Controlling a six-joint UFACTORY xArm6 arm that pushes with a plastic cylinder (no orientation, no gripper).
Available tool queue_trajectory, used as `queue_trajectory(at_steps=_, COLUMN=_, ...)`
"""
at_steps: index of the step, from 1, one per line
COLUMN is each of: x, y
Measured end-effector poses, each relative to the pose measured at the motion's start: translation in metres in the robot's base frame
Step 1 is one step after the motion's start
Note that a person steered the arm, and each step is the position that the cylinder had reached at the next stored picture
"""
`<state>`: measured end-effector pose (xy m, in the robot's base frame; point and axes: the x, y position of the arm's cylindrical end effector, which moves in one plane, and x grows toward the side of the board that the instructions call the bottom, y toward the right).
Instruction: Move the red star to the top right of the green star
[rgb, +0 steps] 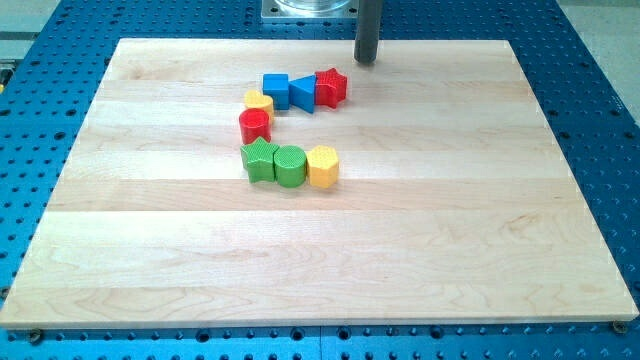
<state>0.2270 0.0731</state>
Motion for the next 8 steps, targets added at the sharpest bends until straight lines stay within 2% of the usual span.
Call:
queue_trajectory(at_steps=4, x=-0.009, y=0.008)
queue_trajectory(at_steps=6, x=0.037, y=-0.023)
queue_trajectory(at_steps=7, x=0.083, y=-0.028)
queue_trajectory(at_steps=8, x=0.1, y=-0.039)
